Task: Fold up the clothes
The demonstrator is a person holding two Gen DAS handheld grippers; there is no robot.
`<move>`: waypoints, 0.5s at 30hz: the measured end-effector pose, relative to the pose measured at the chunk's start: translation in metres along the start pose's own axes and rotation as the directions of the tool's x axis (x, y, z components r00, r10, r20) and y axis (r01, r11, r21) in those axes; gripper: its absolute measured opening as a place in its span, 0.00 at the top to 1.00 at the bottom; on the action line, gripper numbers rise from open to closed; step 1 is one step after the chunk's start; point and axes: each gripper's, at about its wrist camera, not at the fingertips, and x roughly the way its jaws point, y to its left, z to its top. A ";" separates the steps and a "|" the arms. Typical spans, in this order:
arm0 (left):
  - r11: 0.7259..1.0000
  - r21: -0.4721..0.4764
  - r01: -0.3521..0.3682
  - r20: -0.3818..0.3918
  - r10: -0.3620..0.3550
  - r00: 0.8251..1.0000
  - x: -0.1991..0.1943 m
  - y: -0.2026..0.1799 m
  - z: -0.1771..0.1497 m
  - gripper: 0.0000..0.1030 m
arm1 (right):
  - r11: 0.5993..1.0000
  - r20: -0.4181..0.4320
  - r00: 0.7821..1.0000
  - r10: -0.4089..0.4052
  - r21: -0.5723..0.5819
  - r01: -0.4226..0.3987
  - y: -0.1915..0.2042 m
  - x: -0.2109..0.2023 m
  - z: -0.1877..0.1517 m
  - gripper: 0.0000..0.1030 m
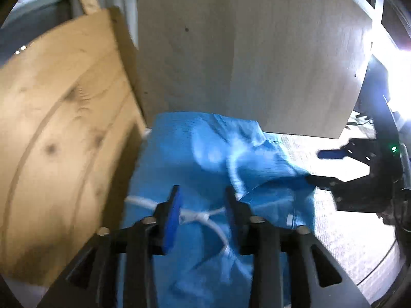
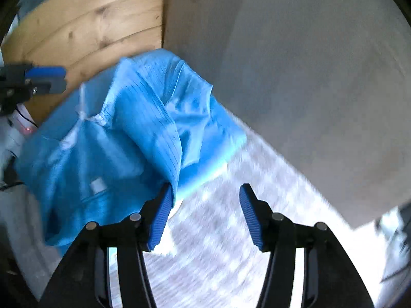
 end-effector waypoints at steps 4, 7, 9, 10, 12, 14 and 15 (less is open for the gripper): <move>1.000 -0.002 -0.030 0.019 0.030 0.999 -0.039 -0.006 -0.022 0.43 | 0.982 0.039 0.999 0.020 0.185 -0.027 -0.007 -0.038 -0.034 0.38; 1.000 -0.010 -0.026 0.034 0.027 0.999 -0.061 -0.014 -0.045 0.37 | 0.971 0.043 0.999 0.001 0.241 -0.011 -0.005 -0.057 -0.055 0.36; 1.000 -0.011 -0.015 0.041 0.015 0.999 -0.069 -0.018 -0.056 0.32 | 0.965 0.048 0.999 -0.009 0.262 -0.004 -0.002 -0.068 -0.066 0.36; 1.000 -0.008 -0.007 0.043 0.007 0.999 -0.074 -0.022 -0.064 0.31 | 0.962 0.051 0.999 -0.013 0.272 -0.001 0.000 -0.073 -0.072 0.36; 1.000 -0.002 -0.013 0.042 0.013 0.999 -0.086 -0.030 -0.074 0.30 | 0.956 0.056 0.998 -0.023 0.294 0.006 0.003 -0.084 -0.084 0.36; 1.000 -0.003 -0.023 0.039 0.023 0.999 -0.096 -0.035 -0.082 0.29 | 0.949 0.060 0.998 -0.033 0.315 0.012 0.007 -0.095 -0.095 0.36; 0.999 -0.010 -0.034 0.042 0.034 0.999 -0.102 -0.037 -0.085 0.29 | 0.946 0.063 0.997 -0.038 0.325 0.015 0.008 -0.100 -0.101 0.36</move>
